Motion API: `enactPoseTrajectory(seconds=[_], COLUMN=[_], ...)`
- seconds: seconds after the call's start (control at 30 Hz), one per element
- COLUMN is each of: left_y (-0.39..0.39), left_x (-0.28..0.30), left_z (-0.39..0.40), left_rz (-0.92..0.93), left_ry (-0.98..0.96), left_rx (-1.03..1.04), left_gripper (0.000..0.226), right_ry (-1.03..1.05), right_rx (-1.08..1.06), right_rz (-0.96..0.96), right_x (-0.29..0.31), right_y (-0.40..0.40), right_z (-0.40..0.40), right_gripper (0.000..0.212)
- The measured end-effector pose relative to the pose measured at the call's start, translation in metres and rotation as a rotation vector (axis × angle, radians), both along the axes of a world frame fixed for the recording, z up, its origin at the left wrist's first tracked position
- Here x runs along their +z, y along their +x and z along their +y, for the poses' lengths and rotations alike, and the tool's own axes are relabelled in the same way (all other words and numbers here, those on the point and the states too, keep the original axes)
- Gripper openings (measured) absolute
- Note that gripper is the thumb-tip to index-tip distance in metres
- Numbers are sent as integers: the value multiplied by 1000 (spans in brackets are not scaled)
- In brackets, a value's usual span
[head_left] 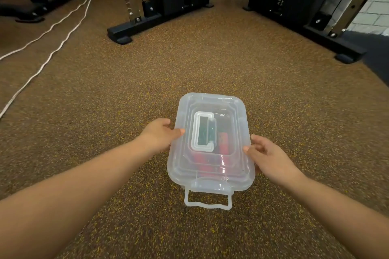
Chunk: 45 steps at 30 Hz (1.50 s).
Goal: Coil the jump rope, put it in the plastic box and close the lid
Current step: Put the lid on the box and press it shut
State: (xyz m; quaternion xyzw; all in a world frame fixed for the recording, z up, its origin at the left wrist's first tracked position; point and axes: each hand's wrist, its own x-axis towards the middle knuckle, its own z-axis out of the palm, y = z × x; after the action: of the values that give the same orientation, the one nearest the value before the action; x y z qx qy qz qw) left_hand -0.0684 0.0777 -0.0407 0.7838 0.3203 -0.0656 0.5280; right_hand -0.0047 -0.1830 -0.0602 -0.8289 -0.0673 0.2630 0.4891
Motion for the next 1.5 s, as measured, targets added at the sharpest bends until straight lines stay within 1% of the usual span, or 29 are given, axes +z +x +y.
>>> enactPoseTrajectory(seconds=[0.03,0.07,0.1,0.13,0.2,0.23,0.27,0.33,0.37,0.47,0.57,0.67,0.7,0.8,1.0,1.23,1.5], left_y=[-7,-17,-26,-33,-46,-50,-53,-56,-57,-58,-59,-56,-54,-53,-48,-48,-48], left_x=[-1,1,2,3,1,-2,-7,-13,-15,-22,-24,-18,-16,-14,-12,-9,-7], left_z=[-3,-7,-12,-16,-25,-31,-35,-41,-44,-47,-48,-42,-40,-35,-30,-32,-32], left_rz=[-74,-173,-266,-312,-267,-223,-186,-166,-169,-180,-210,-242,-253,-252,-226,-186,-148], left_ry=[241,484,676,807,965,1001,1022,1066,1096,1151,1142,1013,981,950,948,931,927], left_rx=[-110,-268,-460,-664,-1002,-1110,-1174,-1195,-1181,-1117,-1086,-1094,-1102,-1157,-1252,-1292,-1314], left_gripper=[65,64,64,68,88,99,110,124,128,126,114,98,95,90,83,81,79], right_ry=[-115,-205,-265,-320,-456,-514,-557,-604,-625,-686,-667,-550,-535,-544,-532,-521,-552], right_rx=[35,104,221,369,655,756,821,859,853,831,813,807,814,860,918,942,966], right_rz=[-150,-324,-503,-664,-901,-961,-985,-1012,-1030,-1074,-1064,-1017,-1006,-994,-967,-985,-982], right_x=[-1,-1,-1,1,-3,-7,-11,-18,-20,-26,-24,-14,-11,-9,-9,-10,-9], right_y=[-3,-8,-15,-21,-31,-35,-38,-42,-44,-48,-52,-45,-41,-35,-29,-28,-29], right_z=[-2,-5,-8,-11,-14,-13,-11,-7,-5,-3,-1,-4,-5,-6,-6,-7,-6], right_gripper=[59,63,65,68,79,87,95,109,113,115,108,89,86,85,80,80,79])
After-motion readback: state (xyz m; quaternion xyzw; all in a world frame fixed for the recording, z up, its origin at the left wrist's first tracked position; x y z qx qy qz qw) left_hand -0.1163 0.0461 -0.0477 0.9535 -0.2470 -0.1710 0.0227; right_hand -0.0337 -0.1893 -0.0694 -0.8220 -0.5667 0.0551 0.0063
